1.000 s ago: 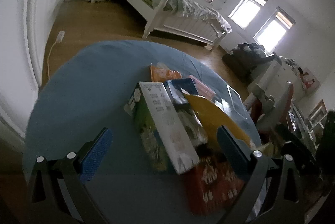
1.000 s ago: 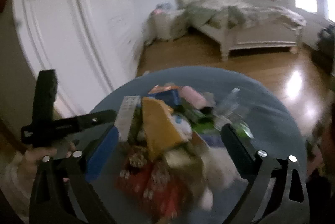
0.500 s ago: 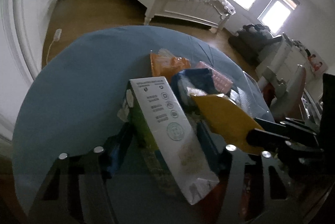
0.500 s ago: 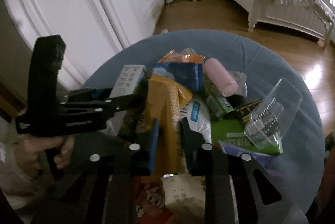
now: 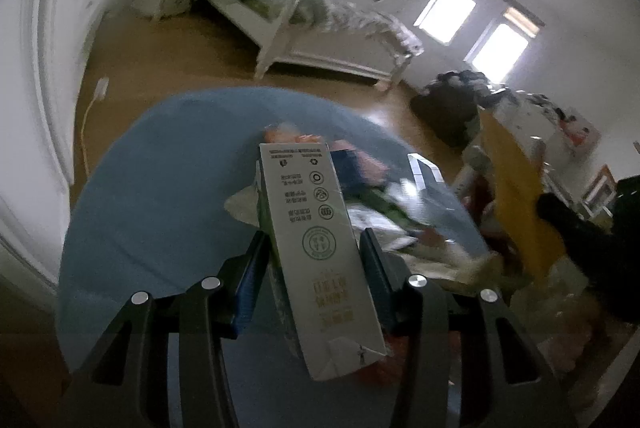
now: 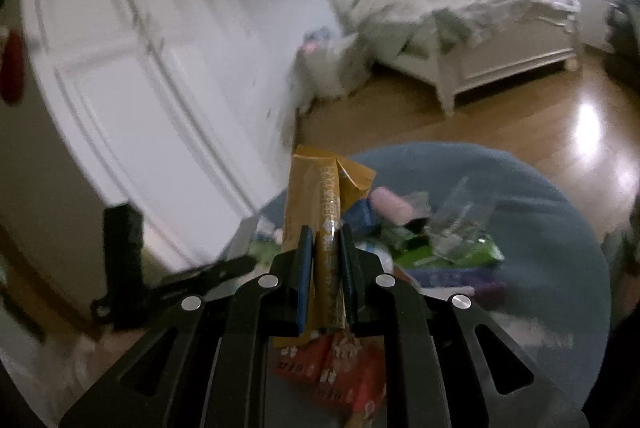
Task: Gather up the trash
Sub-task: 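Grasp the white carton with the left tool while the right tool grasps the yellow bag, then carry both items to the black bin and open both tools over it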
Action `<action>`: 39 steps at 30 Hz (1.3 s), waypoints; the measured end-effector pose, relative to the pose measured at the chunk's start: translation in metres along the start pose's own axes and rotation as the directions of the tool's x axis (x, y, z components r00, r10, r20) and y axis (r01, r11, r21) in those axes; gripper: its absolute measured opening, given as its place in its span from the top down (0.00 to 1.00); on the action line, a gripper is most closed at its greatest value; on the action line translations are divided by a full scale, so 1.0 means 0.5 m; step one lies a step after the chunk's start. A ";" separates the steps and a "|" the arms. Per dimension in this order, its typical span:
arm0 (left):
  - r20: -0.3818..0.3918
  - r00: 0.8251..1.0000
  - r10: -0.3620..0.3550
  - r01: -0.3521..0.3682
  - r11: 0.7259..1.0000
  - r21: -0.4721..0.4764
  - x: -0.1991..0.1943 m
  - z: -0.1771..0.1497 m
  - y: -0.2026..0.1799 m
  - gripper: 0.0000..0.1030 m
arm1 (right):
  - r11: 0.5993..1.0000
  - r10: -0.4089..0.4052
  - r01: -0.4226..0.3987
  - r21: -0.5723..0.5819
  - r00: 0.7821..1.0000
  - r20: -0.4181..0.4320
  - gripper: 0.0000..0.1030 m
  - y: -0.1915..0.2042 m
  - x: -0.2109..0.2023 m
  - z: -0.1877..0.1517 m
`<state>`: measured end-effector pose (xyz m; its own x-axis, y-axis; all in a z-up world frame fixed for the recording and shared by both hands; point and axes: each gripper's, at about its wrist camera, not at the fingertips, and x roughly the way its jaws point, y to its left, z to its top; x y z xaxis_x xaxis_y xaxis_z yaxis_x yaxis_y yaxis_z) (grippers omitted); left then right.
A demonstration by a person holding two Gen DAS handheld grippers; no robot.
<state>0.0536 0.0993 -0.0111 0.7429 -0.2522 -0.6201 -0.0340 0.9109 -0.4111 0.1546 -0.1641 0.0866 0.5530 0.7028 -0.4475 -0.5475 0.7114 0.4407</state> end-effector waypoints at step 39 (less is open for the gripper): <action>-0.469 0.832 -0.296 0.493 0.782 0.380 0.480 -0.309 -0.778 0.54 | 0.543 -0.613 0.370 0.754 0.788 0.055 0.74 -0.624 -0.460 -0.578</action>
<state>0.1420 -0.3659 -0.1032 0.3143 -0.6328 -0.7076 0.5942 0.7125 -0.3732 0.0165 -0.5481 -0.1727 0.8063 0.1176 -0.5797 0.3805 0.6474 0.6604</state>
